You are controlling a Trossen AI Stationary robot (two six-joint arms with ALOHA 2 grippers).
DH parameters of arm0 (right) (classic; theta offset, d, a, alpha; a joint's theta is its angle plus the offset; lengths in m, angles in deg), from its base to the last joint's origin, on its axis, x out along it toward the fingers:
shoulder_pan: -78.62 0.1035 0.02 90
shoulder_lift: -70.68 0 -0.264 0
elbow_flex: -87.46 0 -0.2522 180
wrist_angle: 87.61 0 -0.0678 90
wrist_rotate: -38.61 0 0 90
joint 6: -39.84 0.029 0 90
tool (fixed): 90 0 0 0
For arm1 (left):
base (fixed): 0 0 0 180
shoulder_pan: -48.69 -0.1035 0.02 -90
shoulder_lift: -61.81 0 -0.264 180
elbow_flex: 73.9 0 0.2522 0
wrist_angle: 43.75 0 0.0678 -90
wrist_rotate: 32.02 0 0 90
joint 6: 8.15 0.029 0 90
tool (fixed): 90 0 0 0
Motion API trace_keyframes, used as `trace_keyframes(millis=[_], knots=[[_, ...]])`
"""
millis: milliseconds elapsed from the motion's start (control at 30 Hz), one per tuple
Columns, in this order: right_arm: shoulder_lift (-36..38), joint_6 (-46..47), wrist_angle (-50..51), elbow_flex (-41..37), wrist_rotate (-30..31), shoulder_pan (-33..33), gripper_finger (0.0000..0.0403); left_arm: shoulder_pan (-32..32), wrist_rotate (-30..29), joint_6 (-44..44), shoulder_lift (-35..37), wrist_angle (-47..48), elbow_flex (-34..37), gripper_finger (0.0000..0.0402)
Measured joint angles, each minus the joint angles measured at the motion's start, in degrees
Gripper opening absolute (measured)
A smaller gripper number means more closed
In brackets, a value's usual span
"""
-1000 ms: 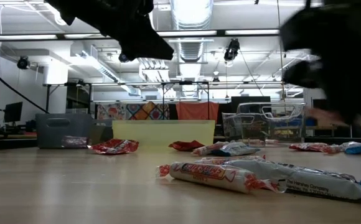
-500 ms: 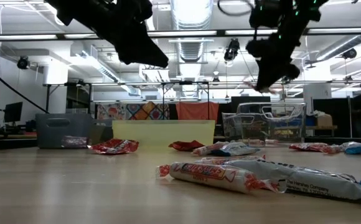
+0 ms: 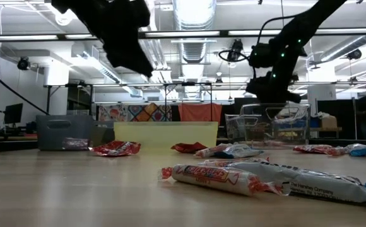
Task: Sort candy
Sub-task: Put the orange candy into the transparent bin, then put the white candy into the yellow bin
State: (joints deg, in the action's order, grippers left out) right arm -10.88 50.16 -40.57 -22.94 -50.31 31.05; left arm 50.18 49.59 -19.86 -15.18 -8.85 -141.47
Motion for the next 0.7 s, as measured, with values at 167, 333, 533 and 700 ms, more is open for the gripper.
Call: trace_keyframes(millis=[167,333,533,700], knots=[[1.38,-0.93,-0.57,0.0,0.21,0.03,0.0093,2.23,1.14,-7.1,0.04,12.35,-2.84,0.0102],[6.53,0.47,1.71,0.0,-3.55,1.13,0.0093,5.56,12.11,-12.38,0.04,21.28,-3.07,0.0102],[13.83,1.77,2.49,0.0,-6.01,6.64,0.0093,13.49,14.56,-19.28,0.04,29.66,0.0,0.0104],[16.83,3.21,1.73,0.0,-5.69,12.17,0.0093,20.6,13.2,-25.56,0.04,29.61,3.97,0.0138]])
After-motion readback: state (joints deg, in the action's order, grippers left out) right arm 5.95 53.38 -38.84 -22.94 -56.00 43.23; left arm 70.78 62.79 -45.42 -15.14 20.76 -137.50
